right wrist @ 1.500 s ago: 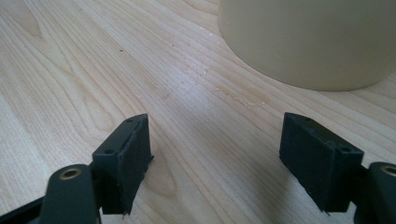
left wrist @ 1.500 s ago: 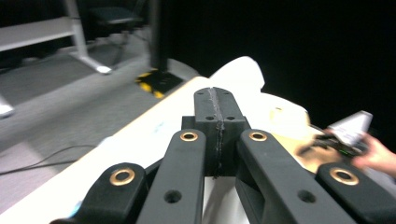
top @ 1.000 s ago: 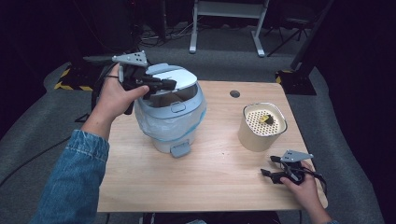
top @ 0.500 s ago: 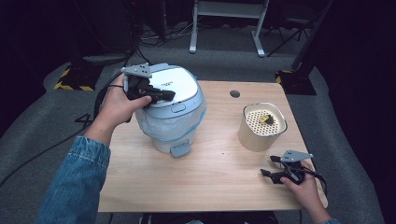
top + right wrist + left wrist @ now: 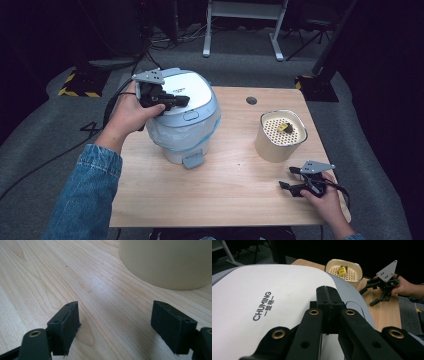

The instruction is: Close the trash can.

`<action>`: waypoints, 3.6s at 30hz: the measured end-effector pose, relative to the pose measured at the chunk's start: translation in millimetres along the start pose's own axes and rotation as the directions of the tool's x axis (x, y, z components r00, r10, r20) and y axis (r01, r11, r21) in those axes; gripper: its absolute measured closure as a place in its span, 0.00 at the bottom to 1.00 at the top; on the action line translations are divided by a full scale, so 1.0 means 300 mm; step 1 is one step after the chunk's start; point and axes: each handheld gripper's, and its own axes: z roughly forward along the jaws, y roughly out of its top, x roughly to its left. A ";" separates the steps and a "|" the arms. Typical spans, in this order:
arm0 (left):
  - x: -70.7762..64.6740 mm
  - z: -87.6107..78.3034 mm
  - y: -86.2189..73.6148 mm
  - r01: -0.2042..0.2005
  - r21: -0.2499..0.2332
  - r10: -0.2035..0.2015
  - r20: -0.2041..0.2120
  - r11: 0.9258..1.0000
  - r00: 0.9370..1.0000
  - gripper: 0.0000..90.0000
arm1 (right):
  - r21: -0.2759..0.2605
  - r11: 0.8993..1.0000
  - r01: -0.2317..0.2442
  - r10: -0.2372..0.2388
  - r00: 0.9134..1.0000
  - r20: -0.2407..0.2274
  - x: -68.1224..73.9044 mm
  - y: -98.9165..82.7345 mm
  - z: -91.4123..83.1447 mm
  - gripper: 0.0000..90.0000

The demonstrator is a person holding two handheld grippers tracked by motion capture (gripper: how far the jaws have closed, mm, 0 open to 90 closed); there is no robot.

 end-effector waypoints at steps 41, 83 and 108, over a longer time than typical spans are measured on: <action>-0.308 -0.274 -0.158 -0.020 -0.080 0.005 -0.181 0.997 0.983 0.45 | 0.002 1.000 0.009 -0.009 1.000 -0.009 -0.004 0.002 0.002 0.25; -0.268 -0.091 -0.758 0.269 0.034 -0.242 -0.340 0.962 0.909 0.48 | 0.015 0.998 0.054 -0.053 0.997 -0.056 -0.010 0.003 0.006 0.16; -0.234 0.010 -0.884 0.272 0.209 -0.168 -0.411 0.939 0.896 0.28 | 0.015 0.998 0.054 -0.053 0.997 -0.057 -0.010 0.003 0.006 0.16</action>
